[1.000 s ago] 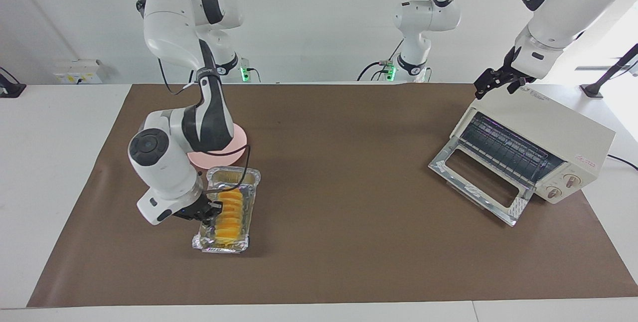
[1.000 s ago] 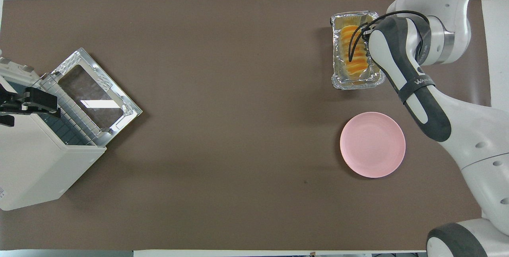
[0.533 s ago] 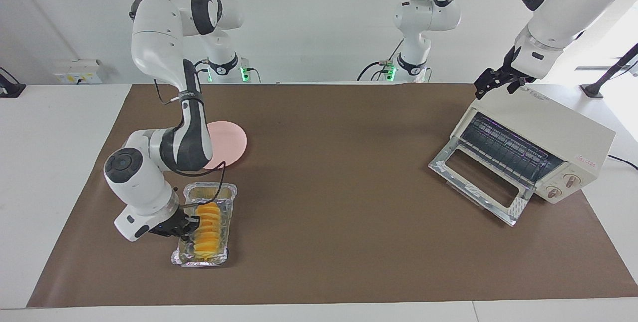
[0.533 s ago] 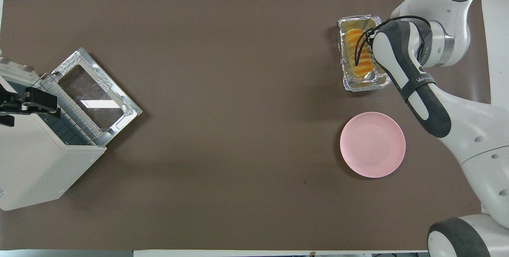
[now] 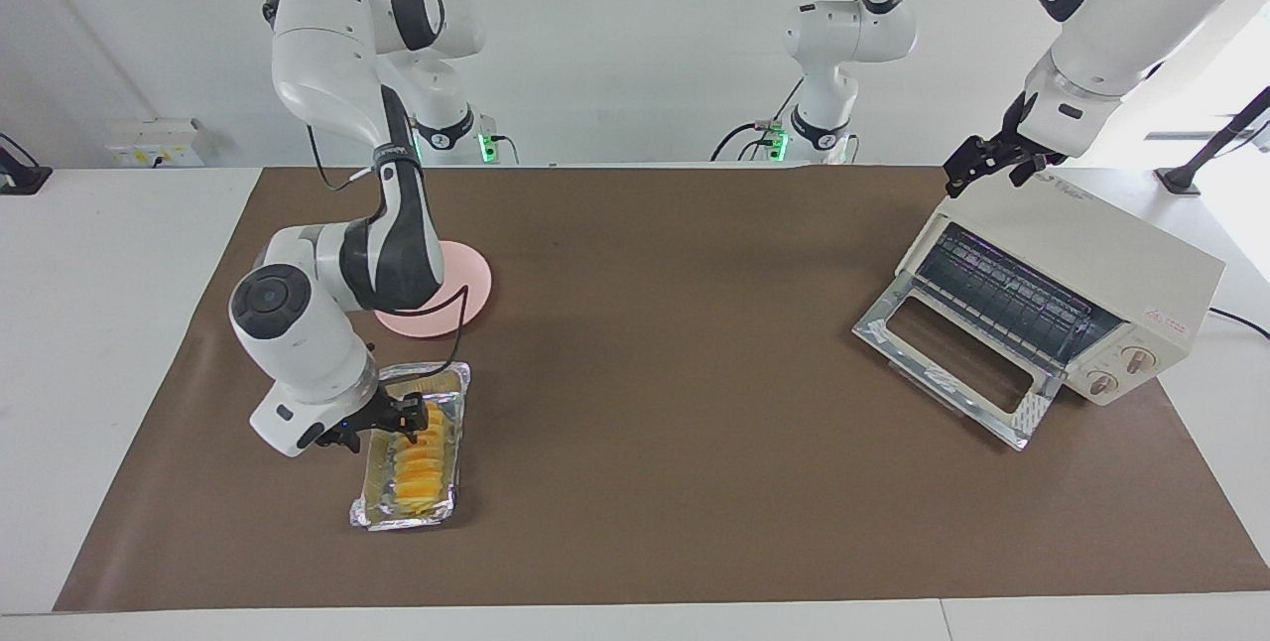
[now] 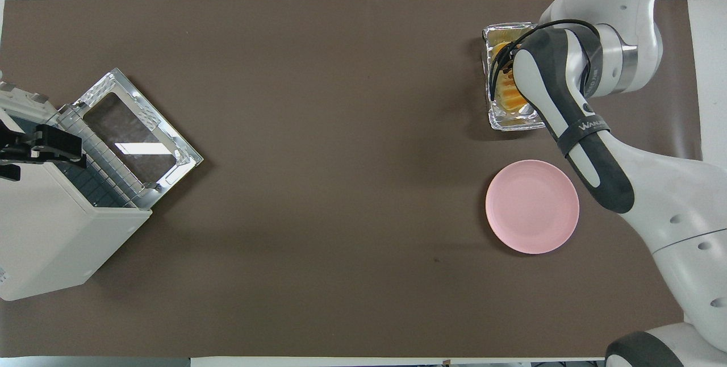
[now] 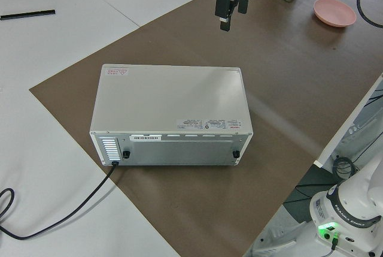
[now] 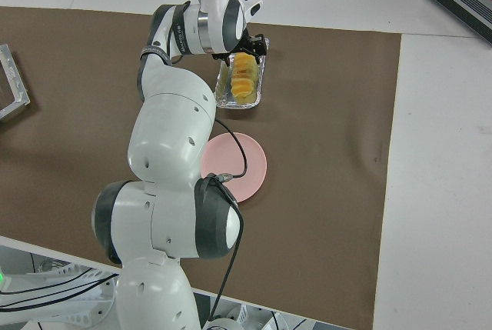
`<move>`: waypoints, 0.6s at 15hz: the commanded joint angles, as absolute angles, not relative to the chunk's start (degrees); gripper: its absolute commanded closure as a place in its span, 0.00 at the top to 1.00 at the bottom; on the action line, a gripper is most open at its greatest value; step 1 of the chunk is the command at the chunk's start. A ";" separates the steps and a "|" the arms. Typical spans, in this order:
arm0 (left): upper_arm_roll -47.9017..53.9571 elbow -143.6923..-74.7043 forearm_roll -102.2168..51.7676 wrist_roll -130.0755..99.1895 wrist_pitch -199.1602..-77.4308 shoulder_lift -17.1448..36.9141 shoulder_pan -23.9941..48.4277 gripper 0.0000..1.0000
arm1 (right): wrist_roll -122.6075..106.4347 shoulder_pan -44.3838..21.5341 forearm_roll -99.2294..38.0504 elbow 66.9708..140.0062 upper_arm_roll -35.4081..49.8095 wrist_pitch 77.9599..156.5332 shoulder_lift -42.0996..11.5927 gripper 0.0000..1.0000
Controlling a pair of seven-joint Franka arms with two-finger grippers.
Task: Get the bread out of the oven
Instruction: 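Grasp the bread inside the foil tray with the right gripper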
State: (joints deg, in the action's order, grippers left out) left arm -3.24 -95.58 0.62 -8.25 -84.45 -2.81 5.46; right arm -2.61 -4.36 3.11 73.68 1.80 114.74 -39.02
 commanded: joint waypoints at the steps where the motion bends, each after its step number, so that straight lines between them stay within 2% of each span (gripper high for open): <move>1: -2.81 -96.59 0.00 -7.73 -83.85 -4.13 4.66 1.00 | -1.67 -4.13 4.13 79.87 2.02 121.79 -38.32 0.83; 4: -2.81 -96.59 0.00 -7.73 -83.85 -4.13 4.66 1.00 | -1.67 -4.13 4.22 81.82 2.02 123.75 -38.14 0.82; 5: -2.81 -96.59 0.00 -7.73 -83.85 -4.13 4.66 1.00 | -1.58 -4.04 4.22 82.09 2.02 124.53 -38.14 0.66; 6: -2.90 -96.59 0.00 -7.73 -83.85 -4.13 4.66 1.00 | -1.76 -4.04 4.22 83.39 2.02 126.37 -37.97 0.22; 7: -2.90 -96.59 0.00 -7.73 -83.85 -4.13 4.66 1.00 | -1.67 -4.04 4.22 84.02 2.11 127.00 -37.53 0.00; 9: -2.90 -96.59 0.00 -7.73 -83.85 -4.13 4.66 1.00 | -1.76 -3.96 4.13 83.50 2.02 125.43 -37.44 0.00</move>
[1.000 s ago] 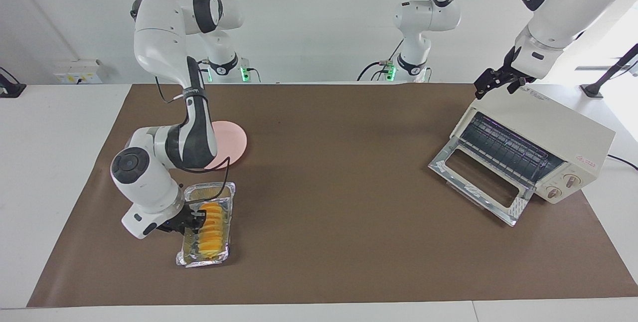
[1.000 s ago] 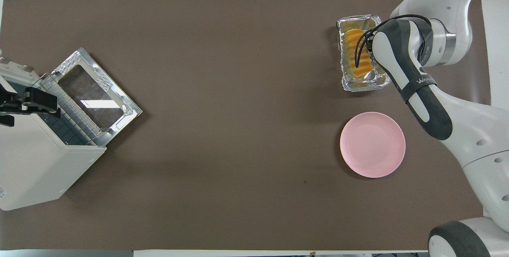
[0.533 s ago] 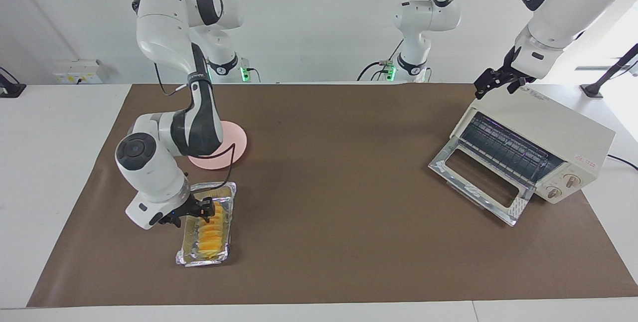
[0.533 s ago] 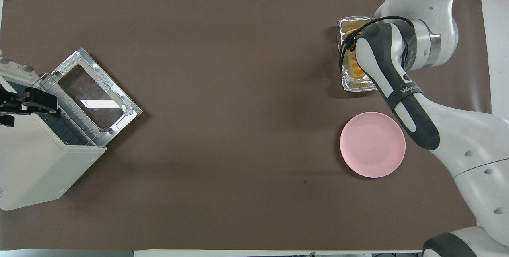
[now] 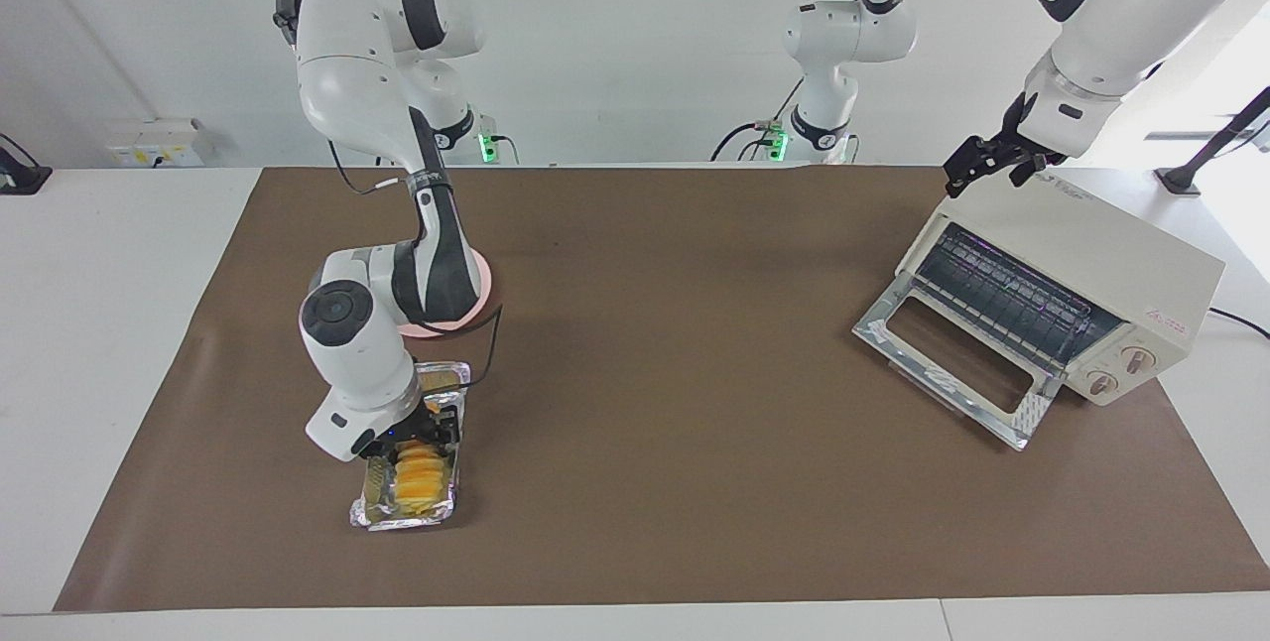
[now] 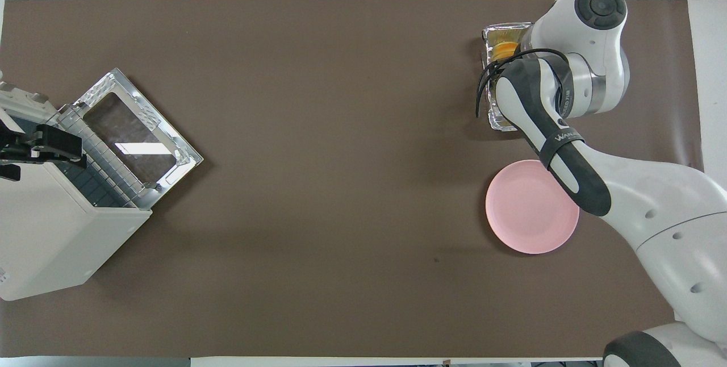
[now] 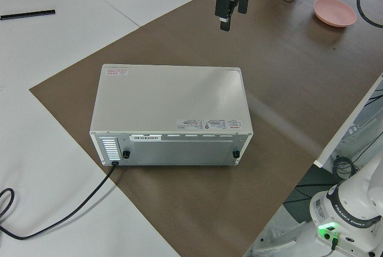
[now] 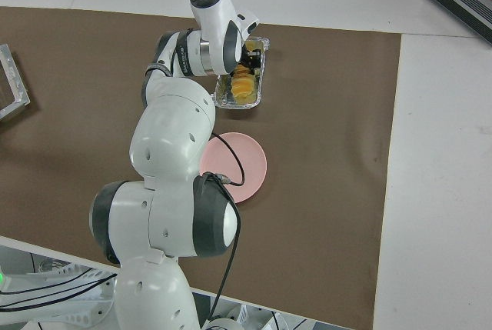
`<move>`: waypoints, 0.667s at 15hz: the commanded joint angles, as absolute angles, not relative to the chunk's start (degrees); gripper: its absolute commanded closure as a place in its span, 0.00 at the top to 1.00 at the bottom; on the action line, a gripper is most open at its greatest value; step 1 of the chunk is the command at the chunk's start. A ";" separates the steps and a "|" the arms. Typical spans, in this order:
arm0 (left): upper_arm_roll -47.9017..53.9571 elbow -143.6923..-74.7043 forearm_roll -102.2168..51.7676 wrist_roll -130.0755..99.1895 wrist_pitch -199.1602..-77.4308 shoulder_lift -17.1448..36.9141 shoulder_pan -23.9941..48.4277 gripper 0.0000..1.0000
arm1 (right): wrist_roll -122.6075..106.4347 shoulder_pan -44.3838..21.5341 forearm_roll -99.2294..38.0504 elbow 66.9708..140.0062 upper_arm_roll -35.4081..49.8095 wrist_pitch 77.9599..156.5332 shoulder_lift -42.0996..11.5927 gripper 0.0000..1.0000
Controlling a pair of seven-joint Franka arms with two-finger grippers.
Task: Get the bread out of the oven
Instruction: 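Grasp the bread inside the foil tray with the right gripper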
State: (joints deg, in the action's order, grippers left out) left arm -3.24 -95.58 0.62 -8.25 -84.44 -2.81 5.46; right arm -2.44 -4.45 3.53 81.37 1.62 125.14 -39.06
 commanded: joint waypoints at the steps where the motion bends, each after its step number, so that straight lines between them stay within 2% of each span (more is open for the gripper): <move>1: -2.90 -96.59 0.00 -7.73 -83.85 -4.13 4.66 1.00 | -1.76 -3.96 4.13 82.89 2.11 124.03 -37.27 0.00; 4: -2.81 -96.59 0.00 -7.73 -83.85 -4.13 4.66 1.00 | -2.11 -3.95 4.13 81.56 2.11 116.92 -34.12 0.00; 7: -2.90 -96.59 0.00 -7.73 -83.85 -4.13 4.66 1.00 | -1.67 -4.22 3.96 83.75 2.55 108.57 -27.36 0.00; 8: -2.81 -96.59 0.00 -7.73 -83.85 -4.13 4.66 1.00 | -1.41 -4.22 3.61 85.50 2.72 106.72 -24.72 0.00; 10: -2.90 -96.59 0.00 -7.73 -83.85 -4.13 4.66 1.00 | 0.69 -4.31 2.29 94.69 2.90 106.60 -17.01 0.00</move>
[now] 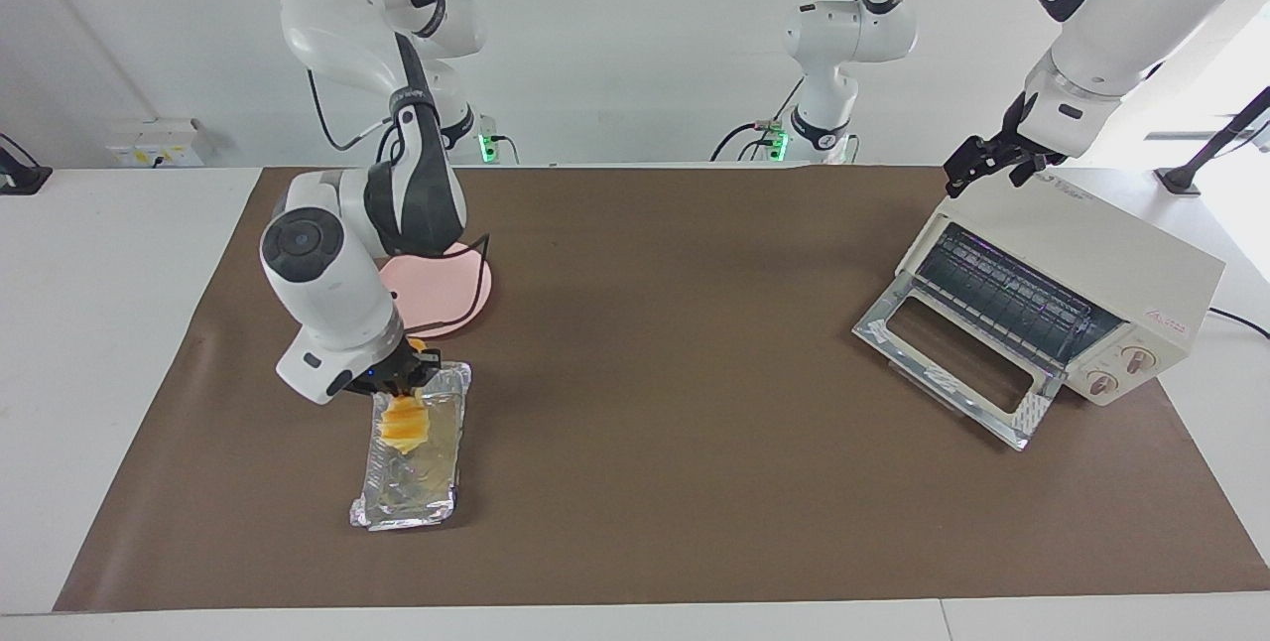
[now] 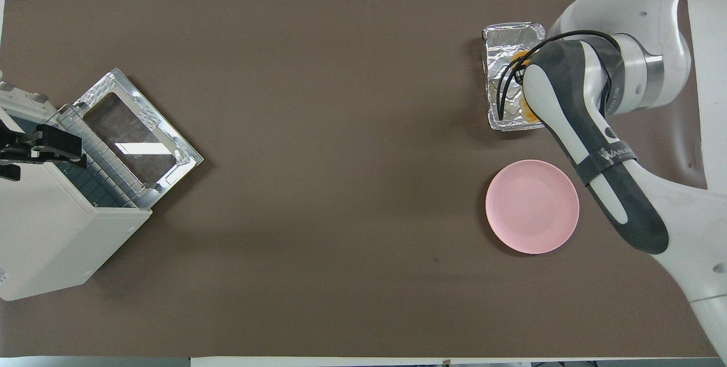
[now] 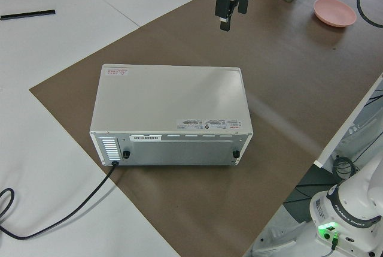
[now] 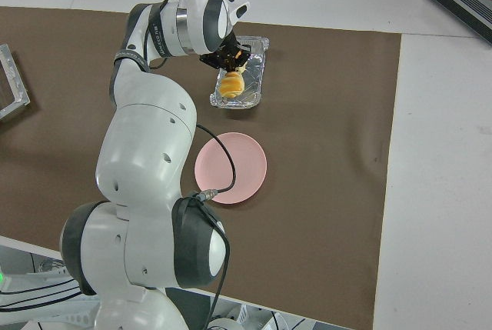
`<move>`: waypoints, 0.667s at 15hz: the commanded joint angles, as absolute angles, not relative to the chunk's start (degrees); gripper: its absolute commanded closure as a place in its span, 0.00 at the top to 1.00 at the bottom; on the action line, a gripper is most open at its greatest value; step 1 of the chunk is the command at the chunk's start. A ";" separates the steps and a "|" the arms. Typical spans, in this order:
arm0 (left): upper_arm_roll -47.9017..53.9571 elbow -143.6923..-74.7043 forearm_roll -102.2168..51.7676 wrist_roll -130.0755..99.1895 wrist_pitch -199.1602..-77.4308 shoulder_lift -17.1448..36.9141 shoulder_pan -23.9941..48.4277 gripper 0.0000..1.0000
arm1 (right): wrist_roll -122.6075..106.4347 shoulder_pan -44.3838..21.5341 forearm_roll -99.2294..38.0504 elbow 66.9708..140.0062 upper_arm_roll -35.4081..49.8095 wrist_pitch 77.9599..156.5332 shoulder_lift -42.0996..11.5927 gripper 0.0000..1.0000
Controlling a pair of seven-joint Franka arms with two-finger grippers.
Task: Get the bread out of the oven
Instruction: 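Lift the bread and lower it onto the pink plate with the right gripper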
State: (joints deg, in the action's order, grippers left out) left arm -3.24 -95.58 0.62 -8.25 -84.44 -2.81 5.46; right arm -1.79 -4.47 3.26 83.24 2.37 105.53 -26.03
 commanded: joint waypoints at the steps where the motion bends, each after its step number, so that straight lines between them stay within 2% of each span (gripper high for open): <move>1: -2.90 -96.59 0.00 -7.73 -83.85 -4.13 4.66 1.00 | 1.75 -4.92 0.28 100.40 2.90 107.74 -12.61 0.00; 5: -2.90 -96.59 0.00 -7.73 -83.85 -4.13 4.66 1.00 | 2.11 -5.36 -1.05 127.91 2.90 122.39 4.54 0.00; 7: -2.81 -96.59 0.00 -7.73 -83.85 -4.13 4.66 1.00 | 2.02 -5.27 -1.14 135.76 2.90 127.77 8.25 0.00; 10: -2.90 -96.59 0.00 -7.73 -83.85 -4.13 4.66 1.00 | 2.02 -5.36 -1.14 147.71 2.90 140.85 11.59 0.00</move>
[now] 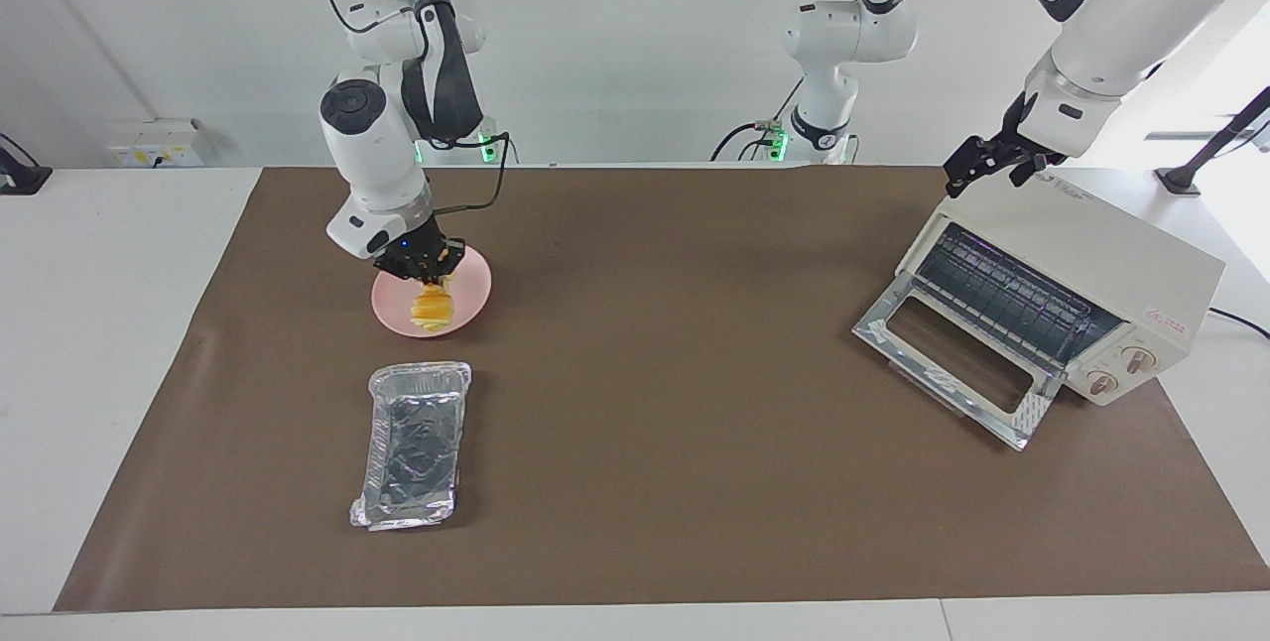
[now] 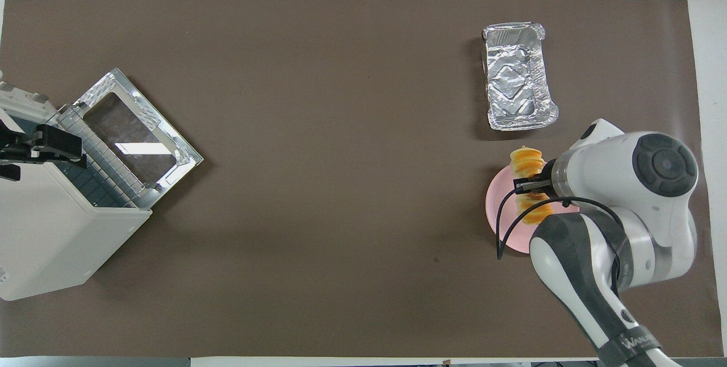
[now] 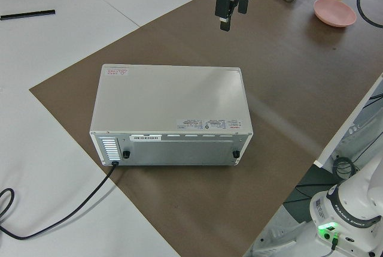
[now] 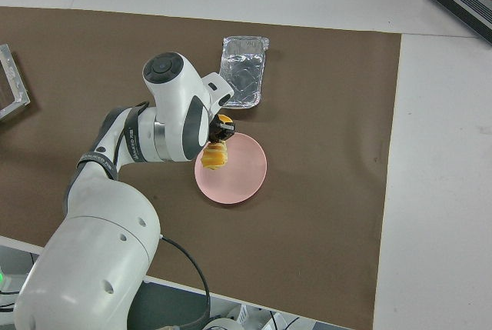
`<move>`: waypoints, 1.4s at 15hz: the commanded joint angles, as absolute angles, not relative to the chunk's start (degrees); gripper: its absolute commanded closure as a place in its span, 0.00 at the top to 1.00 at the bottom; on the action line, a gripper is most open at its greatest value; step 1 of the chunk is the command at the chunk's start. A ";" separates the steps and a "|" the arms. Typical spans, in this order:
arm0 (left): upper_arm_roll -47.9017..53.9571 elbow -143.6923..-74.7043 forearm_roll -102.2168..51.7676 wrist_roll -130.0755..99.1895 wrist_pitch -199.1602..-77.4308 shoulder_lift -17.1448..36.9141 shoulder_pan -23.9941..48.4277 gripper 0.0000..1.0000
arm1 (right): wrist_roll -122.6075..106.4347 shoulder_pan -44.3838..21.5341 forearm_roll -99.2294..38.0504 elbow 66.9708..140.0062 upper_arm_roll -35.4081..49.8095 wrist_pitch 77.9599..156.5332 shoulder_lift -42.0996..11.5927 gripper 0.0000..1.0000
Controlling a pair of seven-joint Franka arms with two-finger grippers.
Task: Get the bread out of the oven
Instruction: 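Lift the bread and lower it onto the pink plate with the right gripper, then open the right gripper to release the bread on the plate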
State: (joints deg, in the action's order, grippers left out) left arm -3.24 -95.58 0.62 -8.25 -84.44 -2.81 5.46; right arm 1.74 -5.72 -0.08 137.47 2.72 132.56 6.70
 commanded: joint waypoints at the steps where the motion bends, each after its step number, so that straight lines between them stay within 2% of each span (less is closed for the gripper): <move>1: -2.90 -96.59 0.00 -7.73 -83.85 -4.13 4.66 1.00 | 2.02 -5.27 -1.23 150.01 2.90 143.41 11.69 0.00; 5: -2.90 -96.59 0.00 -7.73 -83.85 -4.13 4.66 1.00 | 2.02 -5.36 -1.23 152.75 2.90 148.09 11.43 0.00; 6: -2.90 -96.59 0.00 -7.73 -83.85 -4.13 4.66 1.00 | 2.11 -5.36 -1.23 152.49 2.90 147.92 11.16 0.07; 7: -2.81 -96.59 0.00 -7.73 -83.85 -4.13 4.66 1.00 | 2.02 -5.36 -1.23 152.32 2.90 147.66 11.16 0.97; 8: -2.90 -96.59 0.00 -7.73 -83.85 -4.13 4.66 1.00 | 2.02 -5.36 -1.23 151.71 2.90 146.79 11.34 1.00; 10: -2.81 -96.59 0.00 -7.73 -83.85 -4.13 4.66 1.00 | 1.67 -5.36 -1.14 146.98 2.99 137.69 11.78 1.00; 12: -2.90 -96.59 0.00 -7.73 -83.85 -4.13 4.66 1.00 | 1.32 -5.36 -1.14 138.39 2.90 123.65 11.78 1.00; 13: -2.81 -96.59 0.00 -7.73 -83.85 -4.13 4.66 1.00 | 0.71 -5.27 -1.14 133.90 2.90 119.14 11.78 1.00; 18: -2.90 -96.59 0.00 -7.73 -83.85 -4.13 4.66 1.00 | -6.66 -1.25 -1.14 113.33 1.76 102.07 10.29 1.00; 21: -2.81 -96.59 0.00 -7.73 -83.85 -4.13 4.66 1.00 | -8.96 0.35 -1.14 101.73 1.58 91.27 7.66 1.00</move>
State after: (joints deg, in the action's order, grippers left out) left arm -3.24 -95.58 0.62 -8.25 -84.44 -2.81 5.46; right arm -7.03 -1.02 -0.16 110.54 1.35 97.93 11.84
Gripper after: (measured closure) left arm 0.000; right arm 0.000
